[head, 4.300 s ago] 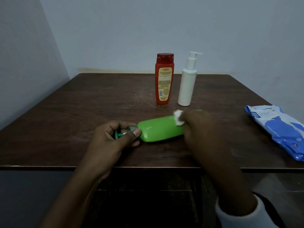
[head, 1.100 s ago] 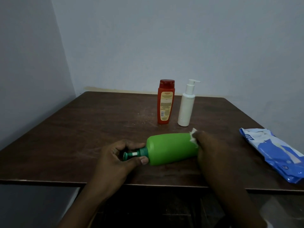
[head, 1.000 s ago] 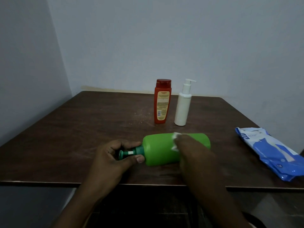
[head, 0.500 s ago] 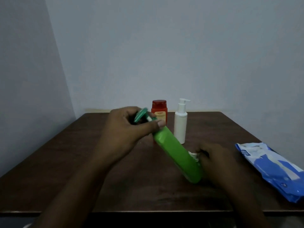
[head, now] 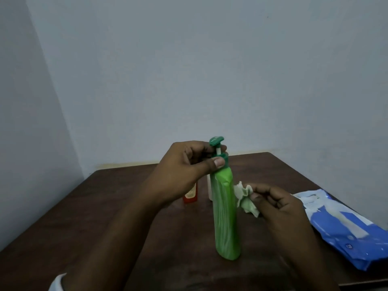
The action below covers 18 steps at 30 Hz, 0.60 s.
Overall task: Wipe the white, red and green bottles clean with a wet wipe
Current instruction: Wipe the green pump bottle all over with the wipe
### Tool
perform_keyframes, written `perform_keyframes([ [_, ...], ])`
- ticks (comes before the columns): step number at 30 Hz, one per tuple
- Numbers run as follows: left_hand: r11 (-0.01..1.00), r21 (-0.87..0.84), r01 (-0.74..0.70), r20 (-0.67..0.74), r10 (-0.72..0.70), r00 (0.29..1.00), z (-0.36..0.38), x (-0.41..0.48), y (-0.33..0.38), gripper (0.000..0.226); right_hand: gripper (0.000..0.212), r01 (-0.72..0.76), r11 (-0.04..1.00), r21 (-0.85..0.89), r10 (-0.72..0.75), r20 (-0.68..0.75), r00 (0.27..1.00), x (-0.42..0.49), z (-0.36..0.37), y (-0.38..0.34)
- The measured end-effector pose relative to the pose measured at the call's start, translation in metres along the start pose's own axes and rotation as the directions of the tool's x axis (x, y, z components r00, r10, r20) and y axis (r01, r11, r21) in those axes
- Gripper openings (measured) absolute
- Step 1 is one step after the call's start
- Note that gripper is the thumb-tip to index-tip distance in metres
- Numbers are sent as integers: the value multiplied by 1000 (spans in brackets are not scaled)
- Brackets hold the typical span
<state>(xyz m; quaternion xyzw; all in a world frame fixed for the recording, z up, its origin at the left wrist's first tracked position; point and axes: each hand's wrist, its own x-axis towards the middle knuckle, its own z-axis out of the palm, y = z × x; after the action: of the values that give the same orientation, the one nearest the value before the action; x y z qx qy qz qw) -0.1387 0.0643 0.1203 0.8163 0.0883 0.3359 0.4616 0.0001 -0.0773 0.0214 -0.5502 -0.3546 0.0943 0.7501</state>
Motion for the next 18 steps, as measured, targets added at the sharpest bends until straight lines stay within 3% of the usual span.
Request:
perform_keyframes([
  [4,998,55,24,-56,-21,998,-12,6,0,22,19,22,998,60,-18,-69,997,1,1,-3],
  [7,997,3,78,-147,-77,986,-24,1,-6,12,19,21,996,92,-14,-83,996,0,3,-6],
  [9,989,-78,129,-231,-144,962,-35,-9,-14,17,20,19,998,59,-15,-67,998,-1,3,-5],
  [13,910,-317,269,-336,-372,865,-60,-44,-40,38,23,49,999,-3,-49,-67,997,-2,6,-3],
  [18,730,-497,469,-242,-636,733,-47,-109,-84,48,25,116,983,-142,-120,-19,993,-11,18,-4],
])
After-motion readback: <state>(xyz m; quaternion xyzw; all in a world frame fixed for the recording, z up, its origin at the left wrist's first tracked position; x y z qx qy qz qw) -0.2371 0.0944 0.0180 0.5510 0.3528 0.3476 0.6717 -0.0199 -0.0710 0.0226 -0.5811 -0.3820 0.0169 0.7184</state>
